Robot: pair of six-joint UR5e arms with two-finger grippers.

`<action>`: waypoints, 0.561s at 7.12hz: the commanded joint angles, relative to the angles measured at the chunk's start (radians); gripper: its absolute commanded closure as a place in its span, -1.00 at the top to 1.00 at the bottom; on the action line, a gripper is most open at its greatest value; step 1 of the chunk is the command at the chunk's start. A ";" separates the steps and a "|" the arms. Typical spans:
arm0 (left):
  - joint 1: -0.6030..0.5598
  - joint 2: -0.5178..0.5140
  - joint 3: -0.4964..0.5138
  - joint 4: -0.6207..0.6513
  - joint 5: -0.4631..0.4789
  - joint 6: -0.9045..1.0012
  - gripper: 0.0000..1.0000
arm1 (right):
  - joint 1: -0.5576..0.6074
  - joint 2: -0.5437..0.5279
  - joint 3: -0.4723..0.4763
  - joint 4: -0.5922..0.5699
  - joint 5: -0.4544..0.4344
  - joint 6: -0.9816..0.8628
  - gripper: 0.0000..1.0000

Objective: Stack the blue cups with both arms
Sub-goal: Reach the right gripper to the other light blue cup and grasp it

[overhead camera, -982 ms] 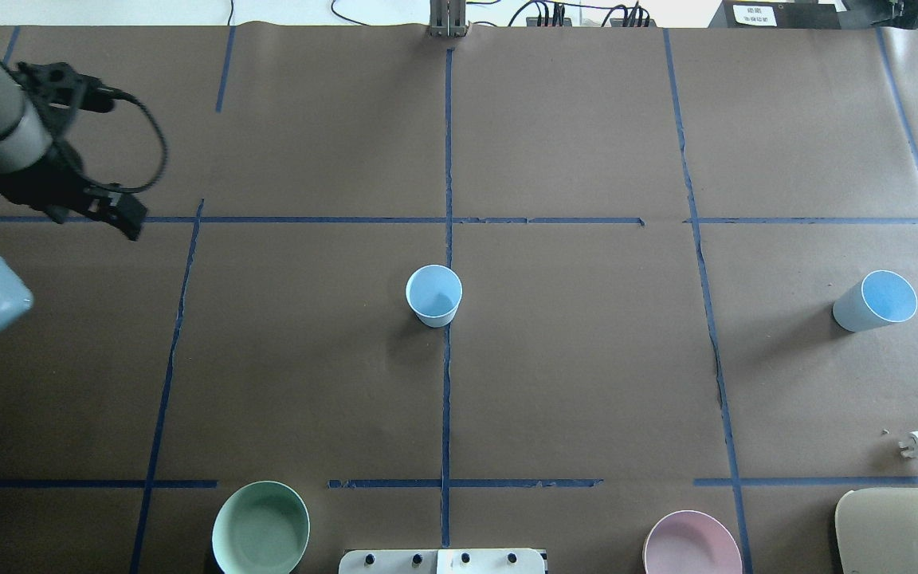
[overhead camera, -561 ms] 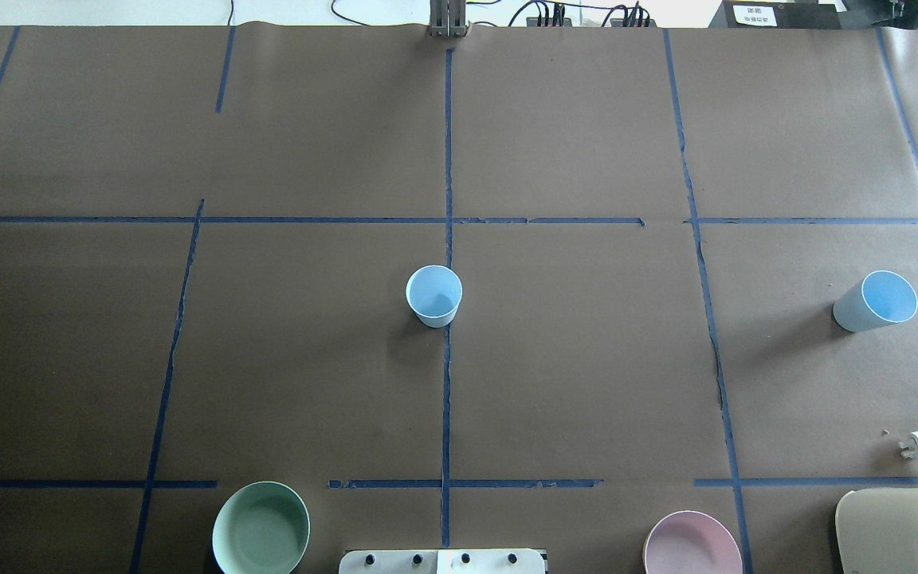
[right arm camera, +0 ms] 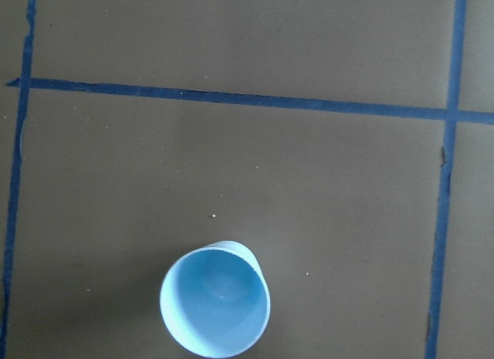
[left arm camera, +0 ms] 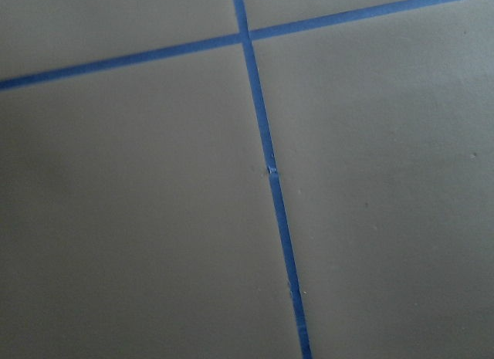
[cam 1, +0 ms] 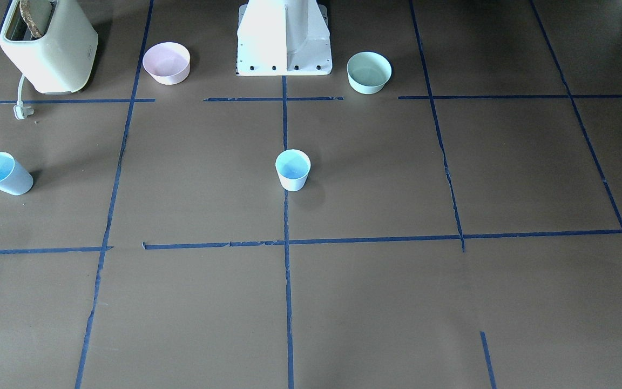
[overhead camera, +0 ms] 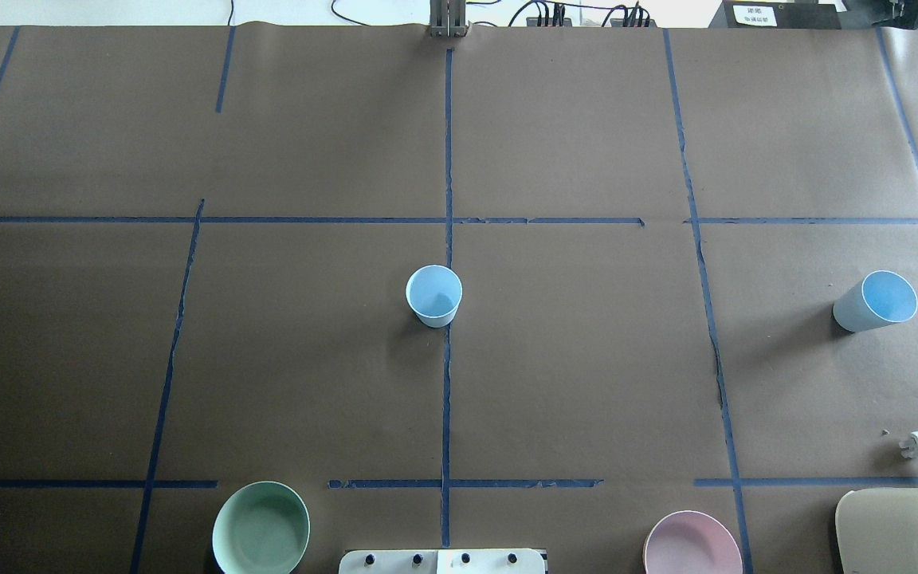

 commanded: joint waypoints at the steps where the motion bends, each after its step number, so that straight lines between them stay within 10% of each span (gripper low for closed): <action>1: -0.003 0.002 0.003 -0.001 -0.016 -0.006 1.00 | -0.142 0.007 -0.005 0.124 -0.087 0.206 1.00; 4: -0.003 0.002 -0.002 -0.001 -0.019 -0.006 1.00 | -0.167 -0.054 -0.107 0.346 -0.127 0.220 1.00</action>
